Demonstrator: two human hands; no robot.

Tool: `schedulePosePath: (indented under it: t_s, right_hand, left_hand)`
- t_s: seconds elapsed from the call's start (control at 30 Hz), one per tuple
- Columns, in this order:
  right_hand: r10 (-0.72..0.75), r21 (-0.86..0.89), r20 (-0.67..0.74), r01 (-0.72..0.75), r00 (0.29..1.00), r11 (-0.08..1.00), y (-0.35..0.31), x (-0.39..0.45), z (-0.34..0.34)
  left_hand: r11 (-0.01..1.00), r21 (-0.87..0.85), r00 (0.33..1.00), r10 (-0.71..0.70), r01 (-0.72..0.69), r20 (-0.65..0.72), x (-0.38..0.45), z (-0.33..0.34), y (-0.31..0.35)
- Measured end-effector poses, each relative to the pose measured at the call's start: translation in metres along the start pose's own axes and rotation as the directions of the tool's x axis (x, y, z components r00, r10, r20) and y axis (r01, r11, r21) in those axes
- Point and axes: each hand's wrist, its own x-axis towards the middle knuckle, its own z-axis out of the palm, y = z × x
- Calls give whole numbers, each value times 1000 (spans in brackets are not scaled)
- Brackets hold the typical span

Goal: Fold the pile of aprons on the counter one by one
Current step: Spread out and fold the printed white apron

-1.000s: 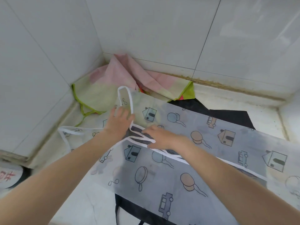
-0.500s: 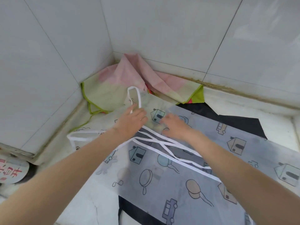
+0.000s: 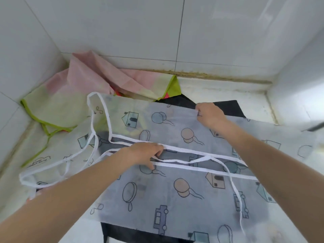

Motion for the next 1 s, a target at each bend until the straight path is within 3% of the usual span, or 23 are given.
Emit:
schedulePosePath:
  t_s: [0.17, 0.27, 0.33, 0.4, 0.43, 0.5, 0.57, 0.7, 0.8, 0.83, 0.87, 0.93, 1.0]
  right_hand:
    - [-224, -57, -191, 217, 956, 974, -25, -23, -36]
    - [-314, -125, -89, 302, 945, 945, -36, -57, -41]
    - [-321, -161, 4, 318, 947, 934, -40, -85, -32]
    - [-315, -214, 81, 325, 946, 921, -37, -111, -10]
    - [-315, -245, 124, 337, 941, 909, -34, -123, 1]
    - [-337, -305, 180, 379, 924, 874, -31, -146, 29]
    - [-417, -343, 128, 435, 900, 832, -33, -164, 54]
    - [-358, -373, 180, 401, 916, 837, -39, -183, 71]
    - [-423, -419, 28, 395, 906, 818, -37, -179, 65]
    - [-409, -395, 49, 394, 911, 830, -38, -180, 58]
    - [-418, -401, 101, 421, 903, 813, -41, -183, 54]
    - [-308, -418, 346, 439, 886, 795, -44, -189, 53]
    - [-234, -401, 492, 457, 838, 794, -52, -195, 59]
  left_hand:
    - [985, -1, 973, -173, 175, -152, 4, -6, -3]
    - [955, 183, 965, -206, 235, -162, -5, 1, 10]
    - [946, 295, 956, -44, 133, -288, -19, 10, 22]
    - [875, 483, 857, 252, -4, -450, -38, 18, 28]
    - [831, 557, 780, 348, 0, -520, -44, 21, 29]
    - [811, 580, 652, 399, 77, -645, -56, 24, 29]
    - [800, 571, 598, 370, 183, -711, -67, 18, 28]
    - [728, 592, 771, 138, 347, -622, -91, -1, 25]
    - [767, 528, 813, 14, 364, -582, -113, 5, 24]
    - [741, 545, 819, -12, 392, -573, -118, 11, 27]
    - [714, 594, 863, -27, 370, -504, -122, 22, 29]
    - [755, 610, 958, -82, 239, -274, -124, 55, 34]
    - [796, 561, 973, -173, 229, -152, -124, 75, 34]
